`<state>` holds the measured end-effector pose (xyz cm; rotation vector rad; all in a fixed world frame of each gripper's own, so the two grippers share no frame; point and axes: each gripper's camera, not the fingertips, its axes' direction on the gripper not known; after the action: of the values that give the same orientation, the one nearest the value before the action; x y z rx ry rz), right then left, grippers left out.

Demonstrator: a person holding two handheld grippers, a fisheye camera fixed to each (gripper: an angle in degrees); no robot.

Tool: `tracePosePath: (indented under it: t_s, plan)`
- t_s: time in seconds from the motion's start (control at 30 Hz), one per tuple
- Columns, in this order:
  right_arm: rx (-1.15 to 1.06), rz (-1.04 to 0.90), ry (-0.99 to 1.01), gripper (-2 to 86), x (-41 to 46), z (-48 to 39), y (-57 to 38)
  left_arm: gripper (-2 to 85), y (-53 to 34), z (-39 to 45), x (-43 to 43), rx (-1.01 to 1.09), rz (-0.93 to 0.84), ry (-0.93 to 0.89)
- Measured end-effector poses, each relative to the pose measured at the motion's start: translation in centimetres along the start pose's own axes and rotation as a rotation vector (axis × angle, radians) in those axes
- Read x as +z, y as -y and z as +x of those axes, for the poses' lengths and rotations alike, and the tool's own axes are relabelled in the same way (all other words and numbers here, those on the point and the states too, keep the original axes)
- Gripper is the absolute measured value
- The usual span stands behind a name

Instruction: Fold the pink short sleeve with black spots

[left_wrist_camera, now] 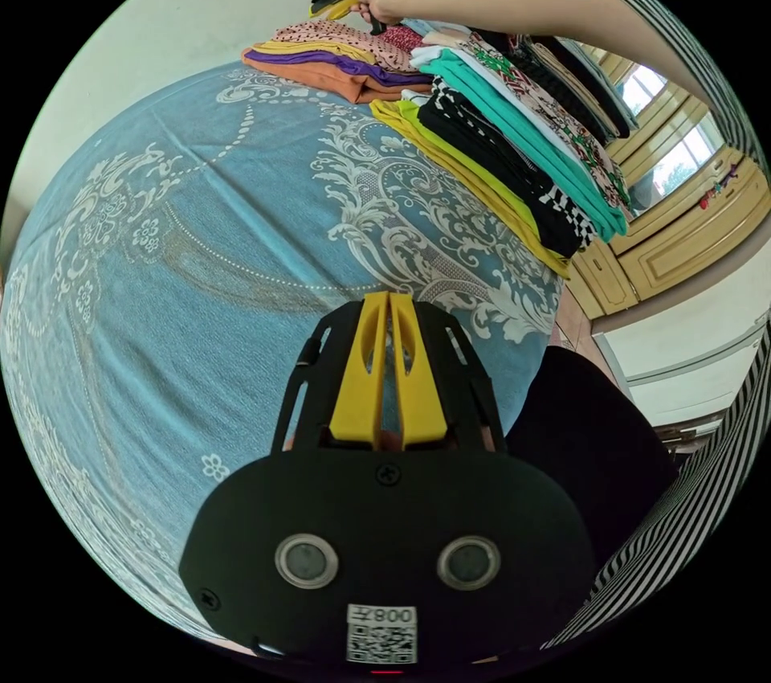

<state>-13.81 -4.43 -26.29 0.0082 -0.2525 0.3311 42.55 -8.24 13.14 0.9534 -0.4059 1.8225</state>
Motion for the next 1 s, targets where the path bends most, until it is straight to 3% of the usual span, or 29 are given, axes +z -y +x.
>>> tracePosePath:
  t_s: [0.27,0.43,0.6,0.77,0.83,1.0]
  plan:
    - [0.045,-0.064,-0.098,6.8,7.3,-1.1,2.0,0.4,4.7,2.0,-5.7,-0.008,0.007,-0.012]
    - [0.117,0.002,0.002,1.1,6.3,-1.0,0.1,0.4,8.2,4.1,-9.1,0.006,0.009,0.016]
    - [0.157,0.158,0.223,0.3,0.2,-2.1,-3.6,0.3,12.1,5.3,-12.6,-0.008,0.010,-0.017]
    - [0.033,0.287,0.576,0.4,-10.3,-6.9,-10.7,0.2,16.8,3.0,-17.1,-0.183,-0.036,-0.332]
    - [-0.023,0.293,0.663,0.4,-14.0,-8.9,-13.7,0.2,17.6,3.3,-20.5,-0.200,0.026,-0.420]
    - [-0.178,0.294,0.799,0.4,-23.9,-14.2,-22.3,0.3,18.4,5.5,-31.3,-0.255,0.142,-0.444]
